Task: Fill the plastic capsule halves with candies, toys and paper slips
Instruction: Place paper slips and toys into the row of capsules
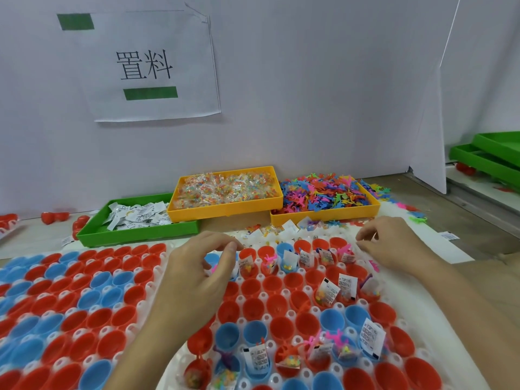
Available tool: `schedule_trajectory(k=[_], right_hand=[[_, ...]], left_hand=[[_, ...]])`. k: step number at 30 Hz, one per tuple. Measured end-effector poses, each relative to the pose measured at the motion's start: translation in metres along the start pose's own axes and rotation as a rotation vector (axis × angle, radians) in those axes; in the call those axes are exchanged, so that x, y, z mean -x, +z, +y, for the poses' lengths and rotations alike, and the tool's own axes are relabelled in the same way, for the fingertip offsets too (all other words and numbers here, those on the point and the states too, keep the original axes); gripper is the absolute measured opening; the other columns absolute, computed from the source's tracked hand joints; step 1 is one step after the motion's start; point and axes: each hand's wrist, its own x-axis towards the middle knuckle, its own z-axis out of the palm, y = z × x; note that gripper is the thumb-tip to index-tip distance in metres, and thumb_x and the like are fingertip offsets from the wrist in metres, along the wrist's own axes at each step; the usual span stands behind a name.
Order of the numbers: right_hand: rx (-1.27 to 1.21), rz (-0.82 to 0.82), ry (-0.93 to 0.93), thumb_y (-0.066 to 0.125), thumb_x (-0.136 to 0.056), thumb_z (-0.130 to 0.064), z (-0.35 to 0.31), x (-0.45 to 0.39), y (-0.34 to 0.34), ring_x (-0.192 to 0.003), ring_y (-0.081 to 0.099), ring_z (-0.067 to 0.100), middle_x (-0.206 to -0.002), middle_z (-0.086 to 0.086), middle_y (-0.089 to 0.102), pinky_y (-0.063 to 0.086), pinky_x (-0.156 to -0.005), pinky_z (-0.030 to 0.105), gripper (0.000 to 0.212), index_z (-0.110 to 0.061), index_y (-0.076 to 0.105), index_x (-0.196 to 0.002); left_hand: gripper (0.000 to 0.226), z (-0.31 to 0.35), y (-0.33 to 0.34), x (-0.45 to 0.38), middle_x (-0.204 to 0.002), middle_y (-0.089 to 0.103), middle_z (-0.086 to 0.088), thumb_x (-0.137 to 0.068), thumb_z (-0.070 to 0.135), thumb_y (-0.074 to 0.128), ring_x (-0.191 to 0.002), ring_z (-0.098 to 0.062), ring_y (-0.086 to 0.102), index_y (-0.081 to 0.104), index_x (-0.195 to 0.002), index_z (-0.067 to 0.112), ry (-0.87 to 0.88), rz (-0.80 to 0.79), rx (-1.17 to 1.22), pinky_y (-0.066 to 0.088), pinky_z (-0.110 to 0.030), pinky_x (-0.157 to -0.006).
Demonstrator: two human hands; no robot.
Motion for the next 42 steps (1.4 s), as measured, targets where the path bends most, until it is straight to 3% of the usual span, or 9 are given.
schedule_trajectory(k=[5,12,16,19,23,25,27,30,42], right_hand=[[-0.072,0.068,-0.018,0.07,-0.091,-0.016,0.002,0.001,-0.002,-0.079,0.055,0.006,-0.09,-0.005,0.064,0.043,-0.069,0.028,0.024,-0.033,0.061,-0.076],[-0.373,0.241,-0.139,0.07,-0.091,-0.012,-0.027,0.017,-0.028,-0.065,0.066,0.012,-0.084,-0.004,0.068,0.049,-0.059,0.022,0.02,-0.03,0.066,-0.098],[-0.507,0.103,-0.316,0.076,-0.085,-0.015,-0.068,0.043,-0.04,-0.076,0.068,0.004,-0.079,-0.017,0.073,0.056,-0.069,0.025,0.021,-0.035,0.074,-0.081],[-0.598,-0.041,-0.415,0.081,-0.08,-0.018,-0.09,0.057,-0.041,-0.077,0.065,0.013,-0.085,-0.011,0.073,0.055,-0.068,0.035,0.016,-0.033,0.079,-0.076],[-0.628,-0.237,-0.462,0.084,-0.078,-0.012,-0.101,0.066,-0.036,-0.076,0.068,0.022,-0.082,-0.001,0.073,0.057,-0.071,0.035,0.015,-0.027,0.081,-0.078],[-0.574,-0.295,-0.476,0.084,-0.078,-0.01,-0.103,0.068,-0.034,-0.073,0.07,0.014,-0.079,-0.004,0.074,0.057,-0.069,0.028,0.018,-0.028,0.081,-0.079],[-0.481,-0.313,-0.499,0.083,-0.079,-0.013,-0.103,0.07,-0.035,-0.072,0.068,0.006,-0.077,-0.01,0.075,0.05,-0.065,0.015,0.02,-0.032,0.08,-0.078],[-0.401,-0.323,-0.52,0.083,-0.079,-0.017,-0.105,0.074,-0.037,-0.073,0.066,0.003,-0.078,-0.014,0.074,0.047,-0.068,0.011,0.017,-0.033,0.079,-0.077],[-0.27,-0.376,-0.506,0.082,-0.081,-0.018,-0.113,0.08,-0.038,-0.081,0.068,-0.001,-0.082,-0.018,0.074,0.047,-0.078,0.01,0.017,-0.035,0.077,-0.081]], left_hand=[[0.023,-0.001,0.0,0.0,-0.088,0.07,0.019,-0.093,0.015,0.058,-0.091,0.002,0.062,0.073,-0.084,0.031,0.002,-0.004,0.0,0.041,-0.008,-0.066],[0.024,-0.001,0.0,0.0,-0.089,0.068,0.023,-0.094,0.02,0.057,-0.092,0.002,0.062,0.07,-0.083,0.038,0.018,-0.015,-0.018,0.042,-0.009,-0.067],[0.021,-0.003,0.0,0.0,-0.093,0.067,0.024,-0.094,0.029,0.055,-0.092,0.0,0.063,0.07,-0.084,0.038,0.028,-0.019,-0.03,0.042,-0.01,-0.068],[0.025,-0.006,0.001,0.0,-0.092,0.067,0.024,-0.096,0.018,0.06,-0.091,0.001,0.062,0.071,-0.084,0.036,0.035,-0.022,-0.04,0.04,-0.008,-0.067],[0.023,-0.005,0.001,0.0,-0.094,0.067,0.024,-0.095,0.022,0.059,-0.092,0.003,0.062,0.07,-0.084,0.038,0.049,-0.022,-0.04,0.04,-0.007,-0.068],[0.02,-0.004,0.001,-0.001,-0.094,0.067,0.025,-0.092,0.029,0.054,-0.091,0.003,0.062,0.069,-0.083,0.039,0.05,-0.02,-0.039,0.041,-0.008,-0.068],[0.021,-0.003,0.001,0.0,-0.094,0.067,0.025,-0.092,0.028,0.055,-0.091,0.003,0.062,0.069,-0.084,0.04,0.057,-0.021,-0.039,0.041,-0.008,-0.068],[0.021,-0.003,0.0,-0.001,-0.094,0.067,0.025,-0.091,0.029,0.053,-0.092,0.004,0.062,0.068,-0.084,0.042,0.056,-0.023,-0.043,0.041,-0.007,-0.069],[0.021,-0.003,0.0,0.0,-0.094,0.067,0.024,-0.092,0.027,0.054,-0.092,0.001,0.062,0.071,-0.084,0.038,0.054,-0.028,-0.037,0.041,-0.01,-0.068]])
